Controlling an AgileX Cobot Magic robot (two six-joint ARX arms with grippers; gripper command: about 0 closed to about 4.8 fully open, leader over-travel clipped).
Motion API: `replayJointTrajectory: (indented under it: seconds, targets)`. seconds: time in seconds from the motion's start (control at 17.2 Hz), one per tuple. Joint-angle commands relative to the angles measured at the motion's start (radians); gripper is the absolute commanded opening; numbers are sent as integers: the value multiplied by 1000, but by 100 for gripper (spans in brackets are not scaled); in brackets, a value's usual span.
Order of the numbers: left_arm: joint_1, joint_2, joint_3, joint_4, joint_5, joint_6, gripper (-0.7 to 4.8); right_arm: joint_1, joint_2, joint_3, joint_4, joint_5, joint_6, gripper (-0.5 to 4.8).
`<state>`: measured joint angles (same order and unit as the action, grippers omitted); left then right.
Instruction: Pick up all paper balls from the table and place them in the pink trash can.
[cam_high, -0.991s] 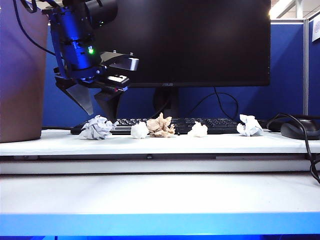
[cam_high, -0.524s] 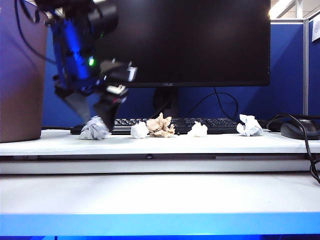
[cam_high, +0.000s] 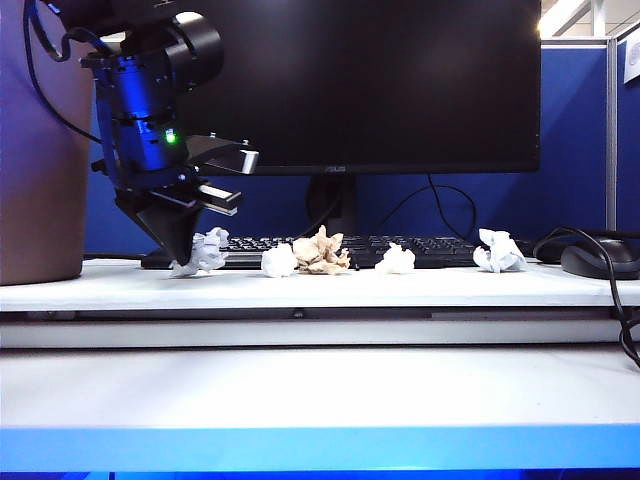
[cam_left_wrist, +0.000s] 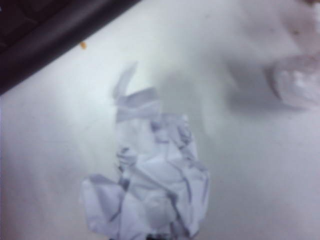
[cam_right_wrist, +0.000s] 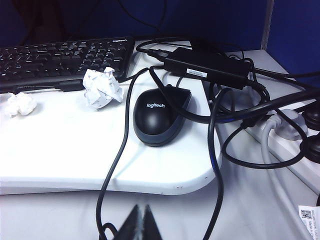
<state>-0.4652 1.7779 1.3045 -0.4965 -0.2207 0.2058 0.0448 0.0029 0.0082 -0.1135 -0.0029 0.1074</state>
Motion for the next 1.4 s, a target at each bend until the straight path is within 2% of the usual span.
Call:
replayJointTrajectory:
  seconds: [0.06, 0.52, 0.99, 1.17, 1.34, 1.4]
  targets:
    - [0, -7, 3, -10, 21, 0, -6, 1, -2, -2, 13, 2, -3, -5]
    - [0, -170, 3, -68, 95, 1, -6, 1, -2, -2, 13, 1, -3, -5]
    - [0, -554, 3, -152, 76, 0, -6, 1, -2, -2, 13, 1, -3, -5]
    - [2, -701, 27, -153, -61, 16, -6, 1, -2, -2, 13, 1, -3, -5]
    - [13, -783, 74, -154, -223, 106, -6, 1, -2, -2, 13, 1, -3, -5]
    - [32, -788, 91, -163, -248, 132, -6, 1, -2, -2, 13, 1, -3, -5]
